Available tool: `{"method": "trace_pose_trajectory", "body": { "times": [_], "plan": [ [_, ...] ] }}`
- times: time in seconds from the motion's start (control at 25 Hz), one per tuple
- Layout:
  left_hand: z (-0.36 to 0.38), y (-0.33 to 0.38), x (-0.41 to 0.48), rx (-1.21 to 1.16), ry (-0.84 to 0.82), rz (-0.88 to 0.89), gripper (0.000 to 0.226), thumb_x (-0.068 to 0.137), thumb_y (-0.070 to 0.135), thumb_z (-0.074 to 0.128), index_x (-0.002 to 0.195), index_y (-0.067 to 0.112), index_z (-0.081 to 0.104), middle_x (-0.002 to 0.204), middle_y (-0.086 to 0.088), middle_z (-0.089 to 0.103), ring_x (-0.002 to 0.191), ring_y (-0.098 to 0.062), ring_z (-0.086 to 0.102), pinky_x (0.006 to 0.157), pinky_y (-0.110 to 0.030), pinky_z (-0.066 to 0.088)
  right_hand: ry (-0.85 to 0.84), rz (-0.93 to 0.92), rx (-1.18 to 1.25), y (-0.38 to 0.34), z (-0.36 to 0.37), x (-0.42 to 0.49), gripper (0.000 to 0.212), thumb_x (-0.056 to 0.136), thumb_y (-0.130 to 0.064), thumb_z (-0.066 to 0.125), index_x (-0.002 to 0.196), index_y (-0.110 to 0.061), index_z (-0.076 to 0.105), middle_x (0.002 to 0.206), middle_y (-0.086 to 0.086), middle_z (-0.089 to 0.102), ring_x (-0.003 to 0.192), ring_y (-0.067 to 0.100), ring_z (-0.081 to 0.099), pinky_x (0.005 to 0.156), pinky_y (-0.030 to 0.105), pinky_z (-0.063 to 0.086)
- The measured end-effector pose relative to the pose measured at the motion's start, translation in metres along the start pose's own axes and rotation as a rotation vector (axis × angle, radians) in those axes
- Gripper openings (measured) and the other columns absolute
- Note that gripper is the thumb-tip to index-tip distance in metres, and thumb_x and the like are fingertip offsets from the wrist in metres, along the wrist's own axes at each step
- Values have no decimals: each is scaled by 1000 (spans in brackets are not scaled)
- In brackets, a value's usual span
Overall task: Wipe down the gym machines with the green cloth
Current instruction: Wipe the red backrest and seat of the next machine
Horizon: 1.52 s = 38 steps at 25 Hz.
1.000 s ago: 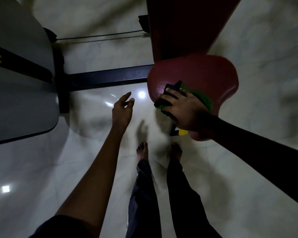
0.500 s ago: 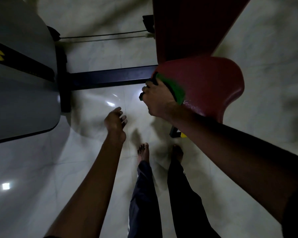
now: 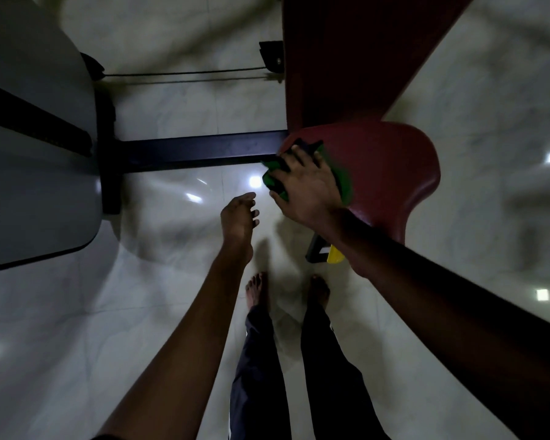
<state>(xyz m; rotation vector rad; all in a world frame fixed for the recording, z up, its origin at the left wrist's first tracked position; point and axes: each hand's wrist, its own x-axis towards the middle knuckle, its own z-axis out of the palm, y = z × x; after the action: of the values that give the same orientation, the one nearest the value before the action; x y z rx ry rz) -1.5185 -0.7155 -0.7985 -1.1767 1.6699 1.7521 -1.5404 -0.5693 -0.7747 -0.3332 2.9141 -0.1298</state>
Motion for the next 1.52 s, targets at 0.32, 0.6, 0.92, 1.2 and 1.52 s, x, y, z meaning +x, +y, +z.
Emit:
{"method": "trace_pose_trajectory", "body": {
  "times": [0.32, 0.6, 0.92, 1.2, 1.52],
  "plan": [
    [20, 7, -9, 64, -108, 68, 28, 101, 16, 49, 125, 16, 64, 115, -1, 66, 96, -17, 64, 83, -30, 50, 34, 247, 214, 34, -10, 45, 46, 91, -56, 48, 123, -30, 69, 132, 6, 62, 131, 25, 49, 108, 43, 33],
    [39, 5, -3, 163, -239, 215, 40, 97, 28, 62, 136, 20, 60, 122, 6, 69, 108, -6, 65, 93, -30, 52, -28, 144, 203, 47, -18, 35, 47, 94, -56, 50, 134, -35, 61, 145, 6, 52, 140, 25, 40, 112, 44, 26],
    [49, 6, -2, 645, -277, 710, 56, 102, 22, 44, 156, 21, 26, 161, -2, 30, 144, -6, 25, 120, -28, 26, 121, 458, 219, 65, -9, 23, 46, 89, -55, 52, 128, -36, 65, 136, 5, 59, 133, 24, 47, 107, 44, 39],
    [70, 2, -8, 1060, -283, 839, 76, 103, 49, 38, 158, 10, 2, 166, -8, -4, 153, -19, -8, 122, -28, -2, 84, 603, 300, 97, -19, 0, 48, 91, -55, 53, 135, -36, 60, 144, 10, 52, 138, 27, 43, 110, 44, 38],
    [74, 11, -18, 1243, -231, 810, 85, 101, 57, 35, 158, 6, -1, 166, -12, -5, 153, -23, -7, 124, -42, -3, 259, 934, 505, 124, -17, -74, 50, 88, -53, 57, 134, -33, 63, 137, 11, 54, 124, 34, 54, 100, 48, 49]
  ]
}}
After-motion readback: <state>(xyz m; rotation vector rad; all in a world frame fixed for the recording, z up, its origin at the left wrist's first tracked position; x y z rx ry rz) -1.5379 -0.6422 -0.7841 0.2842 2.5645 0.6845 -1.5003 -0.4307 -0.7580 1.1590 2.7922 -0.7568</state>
